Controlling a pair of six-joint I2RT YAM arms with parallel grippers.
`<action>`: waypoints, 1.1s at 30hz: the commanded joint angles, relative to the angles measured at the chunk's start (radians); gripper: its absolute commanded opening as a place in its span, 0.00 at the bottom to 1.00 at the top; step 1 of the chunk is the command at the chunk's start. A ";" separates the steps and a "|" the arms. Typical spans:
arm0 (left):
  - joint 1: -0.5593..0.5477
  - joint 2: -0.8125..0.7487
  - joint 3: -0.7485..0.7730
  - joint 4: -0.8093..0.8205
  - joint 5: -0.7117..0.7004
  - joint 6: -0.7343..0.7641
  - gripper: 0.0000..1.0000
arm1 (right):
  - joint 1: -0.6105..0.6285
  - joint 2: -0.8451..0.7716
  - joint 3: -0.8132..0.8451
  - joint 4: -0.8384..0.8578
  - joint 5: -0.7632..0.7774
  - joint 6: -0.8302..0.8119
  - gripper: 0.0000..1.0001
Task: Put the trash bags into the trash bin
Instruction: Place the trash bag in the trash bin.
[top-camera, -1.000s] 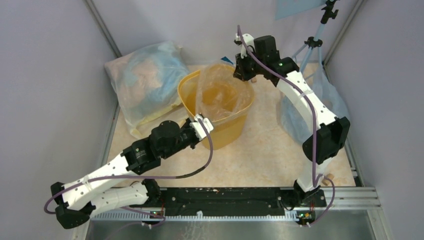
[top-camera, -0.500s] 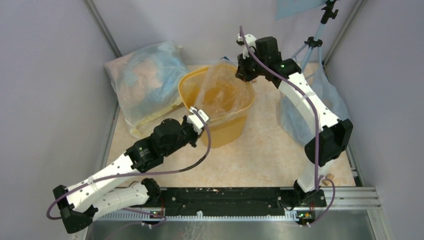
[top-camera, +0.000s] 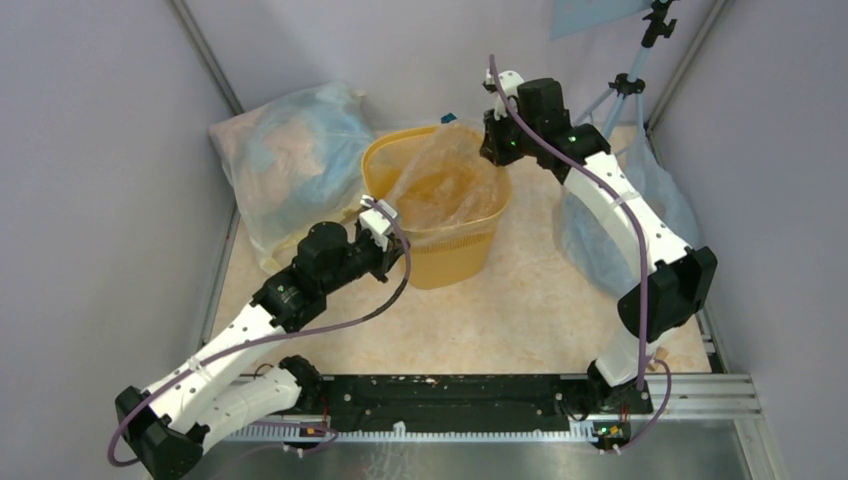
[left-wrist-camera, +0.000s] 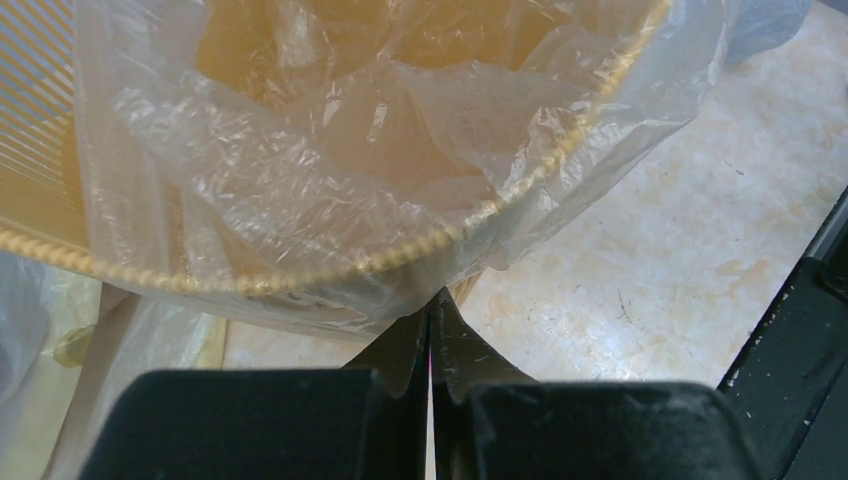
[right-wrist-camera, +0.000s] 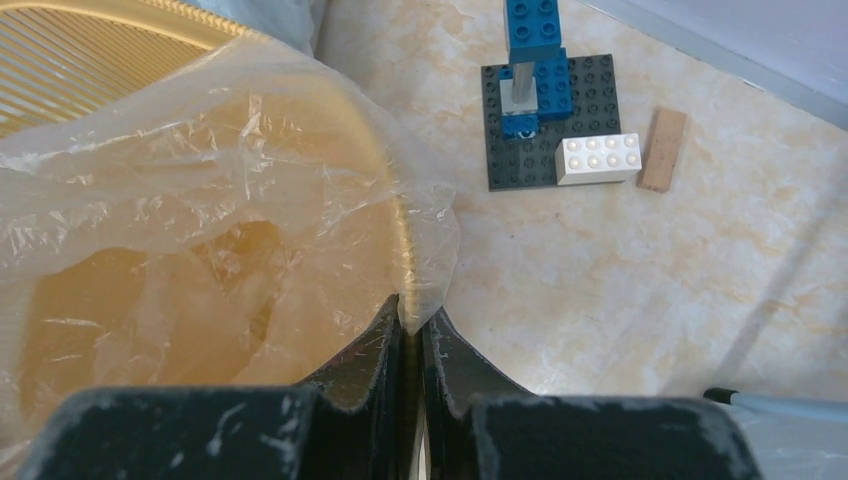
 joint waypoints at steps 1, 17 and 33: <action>0.035 0.017 -0.046 -0.013 -0.057 -0.046 0.00 | 0.009 -0.062 -0.012 -0.063 -0.085 0.012 0.00; 0.055 -0.089 0.230 -0.293 0.061 -0.227 0.69 | 0.008 -0.059 0.034 -0.078 -0.025 0.008 0.02; 0.313 0.324 0.859 -0.534 0.426 -0.341 0.59 | 0.009 0.055 0.189 -0.117 -0.067 -0.149 0.53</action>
